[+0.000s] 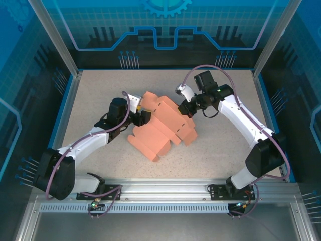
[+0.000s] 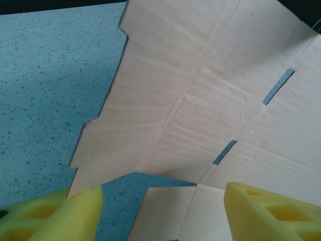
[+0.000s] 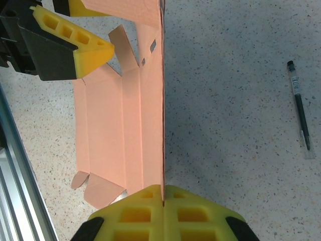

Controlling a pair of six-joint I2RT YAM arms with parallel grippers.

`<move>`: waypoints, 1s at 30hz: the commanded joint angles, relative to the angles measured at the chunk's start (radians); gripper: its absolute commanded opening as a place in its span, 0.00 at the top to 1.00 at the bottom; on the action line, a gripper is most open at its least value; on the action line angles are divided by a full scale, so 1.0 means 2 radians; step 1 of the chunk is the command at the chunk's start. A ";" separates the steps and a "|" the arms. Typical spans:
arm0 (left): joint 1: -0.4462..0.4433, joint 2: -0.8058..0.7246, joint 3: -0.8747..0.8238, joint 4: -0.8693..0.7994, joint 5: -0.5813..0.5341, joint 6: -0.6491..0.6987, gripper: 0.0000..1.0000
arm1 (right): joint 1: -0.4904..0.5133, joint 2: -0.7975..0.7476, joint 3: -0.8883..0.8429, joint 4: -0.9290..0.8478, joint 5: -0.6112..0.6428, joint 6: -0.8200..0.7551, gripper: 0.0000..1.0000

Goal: Fold the paper box

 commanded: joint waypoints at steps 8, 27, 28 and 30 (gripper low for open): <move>0.003 0.008 -0.006 0.006 0.059 -0.015 0.37 | -0.006 0.006 0.016 0.004 -0.015 0.016 1.00; 0.003 -0.013 -0.012 -0.003 0.115 -0.023 0.46 | -0.012 0.010 0.020 0.012 -0.012 0.031 1.00; 0.003 -0.016 -0.015 -0.002 0.116 -0.024 0.46 | -0.013 0.011 0.021 0.012 -0.012 0.031 1.00; 0.003 -0.025 -0.022 0.007 0.117 -0.027 0.46 | -0.012 0.013 0.023 0.010 -0.011 0.030 1.00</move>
